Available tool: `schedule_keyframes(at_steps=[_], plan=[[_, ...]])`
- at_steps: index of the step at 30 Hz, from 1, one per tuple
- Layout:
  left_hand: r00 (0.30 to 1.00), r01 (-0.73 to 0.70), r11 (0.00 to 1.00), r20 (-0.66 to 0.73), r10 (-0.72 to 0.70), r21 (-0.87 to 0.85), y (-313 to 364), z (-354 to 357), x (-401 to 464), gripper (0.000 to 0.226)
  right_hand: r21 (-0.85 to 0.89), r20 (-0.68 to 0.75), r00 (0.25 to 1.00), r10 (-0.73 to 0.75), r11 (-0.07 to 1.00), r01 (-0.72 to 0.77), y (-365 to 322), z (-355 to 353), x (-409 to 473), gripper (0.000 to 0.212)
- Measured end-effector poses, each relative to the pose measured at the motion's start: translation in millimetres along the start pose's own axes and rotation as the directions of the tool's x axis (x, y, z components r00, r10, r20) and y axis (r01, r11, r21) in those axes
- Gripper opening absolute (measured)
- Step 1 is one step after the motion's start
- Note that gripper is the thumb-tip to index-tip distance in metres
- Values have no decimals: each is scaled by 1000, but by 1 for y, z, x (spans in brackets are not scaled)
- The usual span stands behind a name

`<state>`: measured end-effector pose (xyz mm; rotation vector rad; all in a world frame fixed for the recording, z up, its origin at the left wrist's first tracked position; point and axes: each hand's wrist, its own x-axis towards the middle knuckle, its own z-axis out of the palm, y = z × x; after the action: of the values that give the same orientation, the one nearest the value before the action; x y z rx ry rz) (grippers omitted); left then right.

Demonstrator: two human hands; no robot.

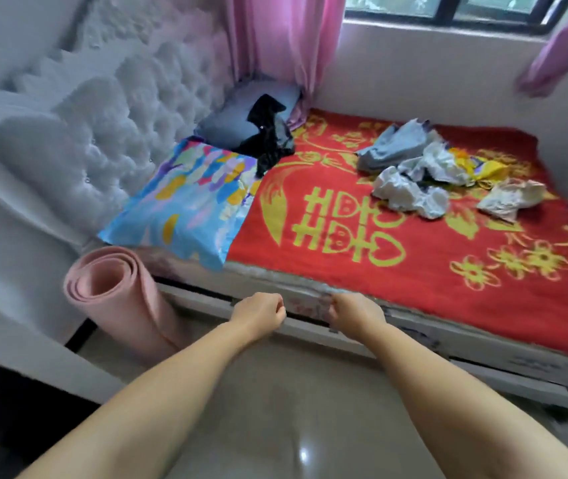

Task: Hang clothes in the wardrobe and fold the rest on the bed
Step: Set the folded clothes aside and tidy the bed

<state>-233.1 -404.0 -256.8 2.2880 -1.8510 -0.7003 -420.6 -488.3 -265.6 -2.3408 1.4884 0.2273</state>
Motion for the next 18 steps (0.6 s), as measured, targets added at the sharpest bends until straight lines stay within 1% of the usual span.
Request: schedule_keyframes(at_steps=[3,6,10,13,18], plan=[[994,-108,994,36,108,11,61,5,44,25,14,-27,994,110,994,-110,78,-26,12,24],[985,-165,986,59,163,15,102,4,81,25,49,-28,982,184,982,-183,132,-44,25,26],[975,-209,975,87,203,76,137,-4,129,27,93,-47,975,219,973,-214,172,-60,47,27],[966,-245,966,104,237,77,159,-10,169,29,115,-48,969,241,965,-234,193,-70,69,28],[952,-304,948,74,298,91,186,-23,247,29,127,-70,955,290,952,-279,231,-99,125,30]])
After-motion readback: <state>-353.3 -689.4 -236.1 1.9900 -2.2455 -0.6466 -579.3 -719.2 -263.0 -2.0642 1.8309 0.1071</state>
